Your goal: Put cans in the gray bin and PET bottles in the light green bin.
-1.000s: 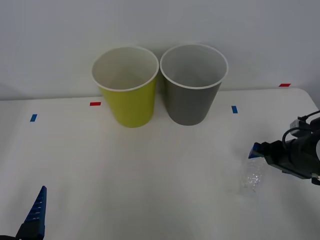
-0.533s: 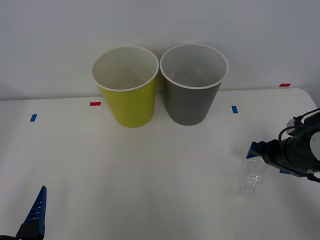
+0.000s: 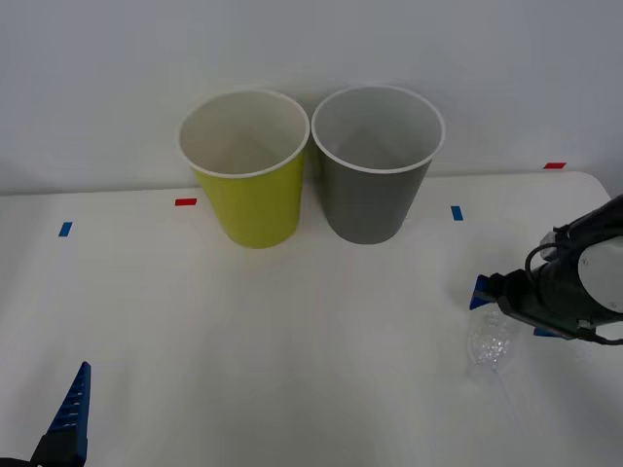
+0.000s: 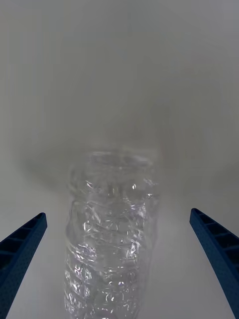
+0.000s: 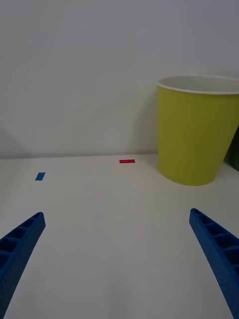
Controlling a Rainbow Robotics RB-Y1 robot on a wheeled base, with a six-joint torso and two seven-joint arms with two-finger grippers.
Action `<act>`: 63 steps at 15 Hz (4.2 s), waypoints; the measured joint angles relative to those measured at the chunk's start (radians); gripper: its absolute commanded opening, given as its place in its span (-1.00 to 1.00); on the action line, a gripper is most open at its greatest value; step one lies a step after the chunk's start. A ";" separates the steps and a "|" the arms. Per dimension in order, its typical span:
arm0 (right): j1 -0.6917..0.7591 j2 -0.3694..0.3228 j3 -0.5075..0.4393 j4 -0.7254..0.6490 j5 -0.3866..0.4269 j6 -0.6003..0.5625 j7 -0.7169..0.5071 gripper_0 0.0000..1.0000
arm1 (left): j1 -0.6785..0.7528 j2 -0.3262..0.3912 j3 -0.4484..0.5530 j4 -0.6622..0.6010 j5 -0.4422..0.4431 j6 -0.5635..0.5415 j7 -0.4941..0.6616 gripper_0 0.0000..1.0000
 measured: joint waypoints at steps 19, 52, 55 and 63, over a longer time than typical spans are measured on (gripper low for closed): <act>-0.039 0.001 0.109 0.064 0.070 -0.033 -0.069 -0.88 | 0.000 0.000 0.000 0.000 0.000 0.000 0.000 1.00; 0.306 0.536 -0.176 -0.679 0.409 -0.042 0.923 -0.99 | 0.000 0.000 0.000 0.000 0.000 0.000 0.000 1.00; 0.306 0.556 -0.164 -0.718 0.414 -0.055 0.928 -1.00 | 0.000 0.000 0.000 0.000 0.000 0.000 0.000 1.00; 0.304 0.578 -0.010 -0.714 0.540 -0.218 0.898 -0.99 | 0.000 0.000 0.000 0.000 0.000 0.000 0.000 1.00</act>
